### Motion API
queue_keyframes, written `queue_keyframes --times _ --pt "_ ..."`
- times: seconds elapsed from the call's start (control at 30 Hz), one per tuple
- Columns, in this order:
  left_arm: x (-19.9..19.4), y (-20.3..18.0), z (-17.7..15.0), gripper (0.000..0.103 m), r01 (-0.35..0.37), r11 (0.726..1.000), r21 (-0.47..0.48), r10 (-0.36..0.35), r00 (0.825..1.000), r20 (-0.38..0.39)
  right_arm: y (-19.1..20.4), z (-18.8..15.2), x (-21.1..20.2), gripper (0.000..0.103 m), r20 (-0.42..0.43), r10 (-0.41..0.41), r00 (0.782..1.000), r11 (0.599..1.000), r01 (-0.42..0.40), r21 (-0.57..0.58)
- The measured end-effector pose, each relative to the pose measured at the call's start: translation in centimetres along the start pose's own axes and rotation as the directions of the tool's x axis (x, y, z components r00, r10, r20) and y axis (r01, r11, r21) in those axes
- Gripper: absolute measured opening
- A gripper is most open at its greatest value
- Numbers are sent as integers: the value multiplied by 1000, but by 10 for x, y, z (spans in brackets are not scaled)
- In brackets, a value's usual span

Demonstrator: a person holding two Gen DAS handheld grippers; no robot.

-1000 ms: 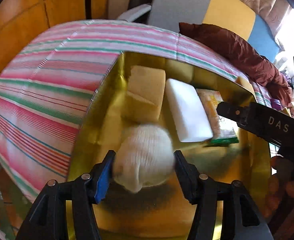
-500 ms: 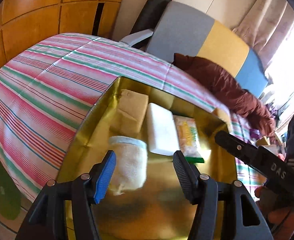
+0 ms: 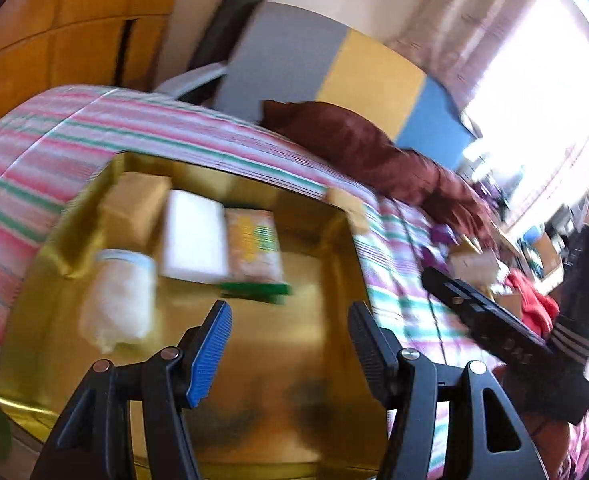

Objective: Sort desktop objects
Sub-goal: 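Move both open tools back over the item pile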

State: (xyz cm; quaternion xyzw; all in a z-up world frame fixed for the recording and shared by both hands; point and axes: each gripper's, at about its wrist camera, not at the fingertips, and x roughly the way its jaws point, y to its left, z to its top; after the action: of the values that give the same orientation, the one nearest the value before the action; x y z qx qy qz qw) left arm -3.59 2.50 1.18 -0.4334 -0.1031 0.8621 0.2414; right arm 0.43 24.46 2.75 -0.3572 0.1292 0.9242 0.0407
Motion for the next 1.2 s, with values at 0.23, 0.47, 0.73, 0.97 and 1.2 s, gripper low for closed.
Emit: queue_keyframes --times 0.23,0.47,0.73,0.97,1.2 --pt "15 -58 -18 61 81 991 110 -74 995 -64 -71 -30 -10 76 -44 -99 994 992 102 77" --pt "38 -107 -37 61 156 970 189 -126 979 -158 -144 -47 -44 76 -23 -229 973 961 230 151" --pt "53 -136 -56 61 190 955 227 -136 963 -234 -241 -23 -84 76 45 -429 902 878 404 257" --pt "56 -146 -62 61 191 950 247 -130 961 -244 -313 -20 -72 76 -24 -341 940 852 319 415" --pt "58 -145 -62 61 174 958 227 -118 963 -241 -258 -39 -62 75 -8 -122 992 946 119 303"
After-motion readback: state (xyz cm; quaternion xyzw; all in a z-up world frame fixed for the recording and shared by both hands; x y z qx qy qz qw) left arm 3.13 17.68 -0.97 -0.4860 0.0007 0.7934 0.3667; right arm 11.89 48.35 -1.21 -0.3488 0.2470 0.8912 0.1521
